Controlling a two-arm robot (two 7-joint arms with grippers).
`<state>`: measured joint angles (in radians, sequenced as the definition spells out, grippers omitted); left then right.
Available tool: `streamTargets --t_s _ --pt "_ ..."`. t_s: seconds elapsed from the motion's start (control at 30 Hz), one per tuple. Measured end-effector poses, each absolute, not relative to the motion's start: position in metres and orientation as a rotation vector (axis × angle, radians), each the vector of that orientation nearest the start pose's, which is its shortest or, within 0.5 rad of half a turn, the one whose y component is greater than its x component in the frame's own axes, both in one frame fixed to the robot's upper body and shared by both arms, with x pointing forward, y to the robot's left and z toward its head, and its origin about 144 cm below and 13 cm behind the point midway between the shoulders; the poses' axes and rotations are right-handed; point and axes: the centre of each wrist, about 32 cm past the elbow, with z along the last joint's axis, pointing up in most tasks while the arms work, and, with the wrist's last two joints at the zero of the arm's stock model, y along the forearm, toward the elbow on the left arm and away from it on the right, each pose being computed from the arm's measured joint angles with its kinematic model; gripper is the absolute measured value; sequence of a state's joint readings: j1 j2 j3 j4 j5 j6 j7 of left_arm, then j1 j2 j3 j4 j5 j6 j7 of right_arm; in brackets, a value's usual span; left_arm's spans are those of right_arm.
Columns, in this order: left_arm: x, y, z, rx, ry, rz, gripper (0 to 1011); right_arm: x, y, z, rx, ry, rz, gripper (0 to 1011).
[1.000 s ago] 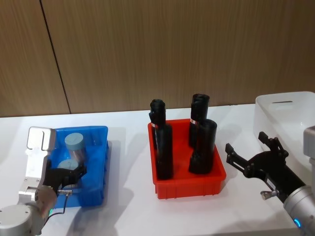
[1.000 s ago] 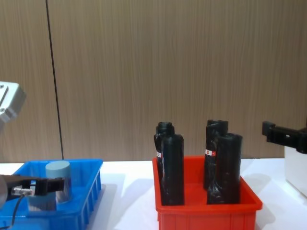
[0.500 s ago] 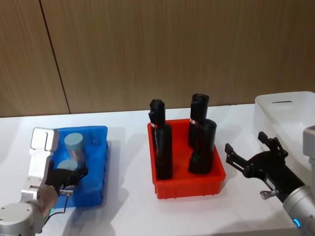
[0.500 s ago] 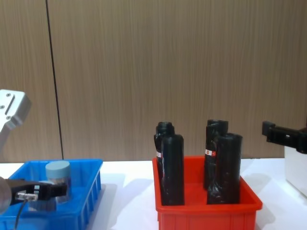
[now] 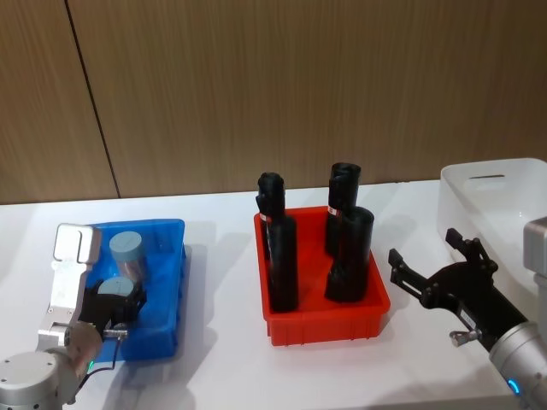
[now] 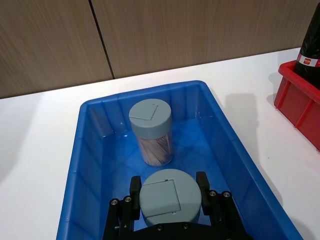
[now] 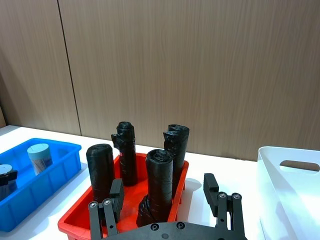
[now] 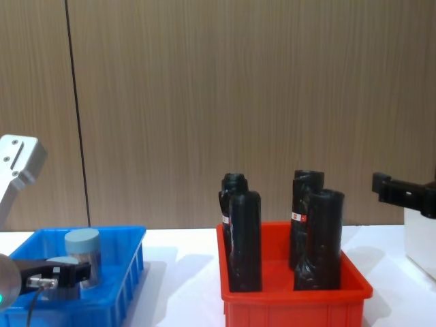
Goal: Pick the cotton swabs from the blue box and place them into the white box.
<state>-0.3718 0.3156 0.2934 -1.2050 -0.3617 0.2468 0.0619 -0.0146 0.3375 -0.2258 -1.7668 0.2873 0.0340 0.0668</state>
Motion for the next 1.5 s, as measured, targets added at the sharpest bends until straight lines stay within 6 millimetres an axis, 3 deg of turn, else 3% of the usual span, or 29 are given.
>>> streamTargets --t_s 0.03,0.43,0.9,1.5 --pt "0.554 0.272 1.154 0.288 0.193 1.476 666 0.443 -0.237 1.189 0.026 -0.075 -1.229 1002" --pt "0.553 0.269 1.167 0.227 0.143 1.458 665 0.443 -0.237 1.189 0.026 -0.075 -1.229 1002" --pt "0.547 0.254 1.222 0.162 0.0 1.319 664 0.443 -0.237 1.189 0.026 -0.075 -1.229 1002" --pt "0.553 0.235 1.279 0.163 -0.042 1.056 665 0.443 -0.237 1.189 0.026 -0.075 -1.229 1002"
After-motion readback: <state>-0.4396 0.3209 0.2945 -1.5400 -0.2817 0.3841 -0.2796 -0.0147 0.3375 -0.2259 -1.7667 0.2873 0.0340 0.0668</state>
